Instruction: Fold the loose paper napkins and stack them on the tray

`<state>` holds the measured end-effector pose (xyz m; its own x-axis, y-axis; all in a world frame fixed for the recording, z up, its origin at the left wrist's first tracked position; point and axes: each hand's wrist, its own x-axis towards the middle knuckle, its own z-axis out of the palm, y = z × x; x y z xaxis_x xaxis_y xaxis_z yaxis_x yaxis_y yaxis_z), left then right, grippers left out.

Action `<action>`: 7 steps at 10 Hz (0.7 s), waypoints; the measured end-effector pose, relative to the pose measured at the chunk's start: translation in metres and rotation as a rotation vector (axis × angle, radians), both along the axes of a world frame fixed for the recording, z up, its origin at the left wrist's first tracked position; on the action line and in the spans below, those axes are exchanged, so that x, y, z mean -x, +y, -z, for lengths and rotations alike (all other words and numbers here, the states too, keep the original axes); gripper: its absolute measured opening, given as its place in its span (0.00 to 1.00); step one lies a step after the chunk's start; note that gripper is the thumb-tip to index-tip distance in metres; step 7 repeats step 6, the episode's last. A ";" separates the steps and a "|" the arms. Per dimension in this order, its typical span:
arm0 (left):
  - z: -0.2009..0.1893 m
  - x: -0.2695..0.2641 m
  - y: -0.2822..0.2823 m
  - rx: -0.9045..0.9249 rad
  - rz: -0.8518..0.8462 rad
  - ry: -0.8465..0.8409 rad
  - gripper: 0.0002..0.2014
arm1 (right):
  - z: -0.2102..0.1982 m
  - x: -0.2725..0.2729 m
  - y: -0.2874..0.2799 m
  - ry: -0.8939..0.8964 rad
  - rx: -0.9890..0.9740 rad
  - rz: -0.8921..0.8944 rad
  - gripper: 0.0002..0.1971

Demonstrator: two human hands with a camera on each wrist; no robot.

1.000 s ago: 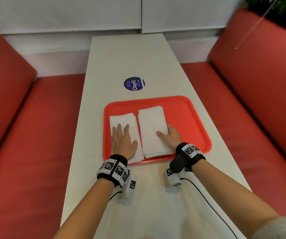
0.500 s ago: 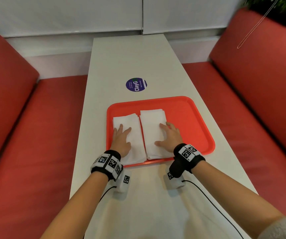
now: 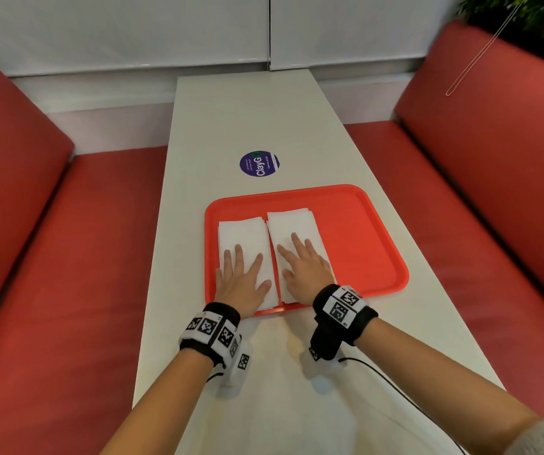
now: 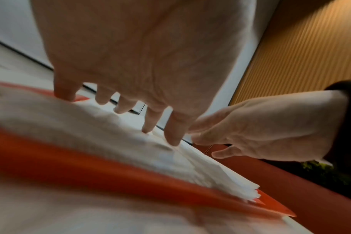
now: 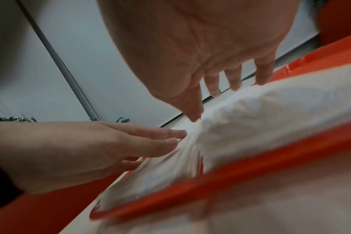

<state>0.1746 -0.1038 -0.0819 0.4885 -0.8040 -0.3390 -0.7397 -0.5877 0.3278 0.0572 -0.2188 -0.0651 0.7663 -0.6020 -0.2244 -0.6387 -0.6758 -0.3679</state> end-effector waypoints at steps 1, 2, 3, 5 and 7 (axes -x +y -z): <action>0.010 0.006 0.007 -0.036 0.004 0.003 0.34 | 0.011 0.003 0.008 0.072 -0.014 0.018 0.33; 0.015 0.008 0.009 -0.021 0.007 -0.027 0.34 | 0.016 0.007 0.012 0.060 0.050 0.018 0.35; 0.014 0.008 0.008 -0.003 -0.007 -0.008 0.34 | 0.016 0.007 0.014 0.046 0.055 0.018 0.34; -0.007 0.018 0.022 0.165 -0.126 0.093 0.30 | -0.003 0.020 0.018 -0.081 -0.037 0.019 0.29; -0.019 0.028 0.043 0.317 -0.188 0.149 0.28 | -0.015 0.038 0.025 -0.213 -0.063 0.035 0.26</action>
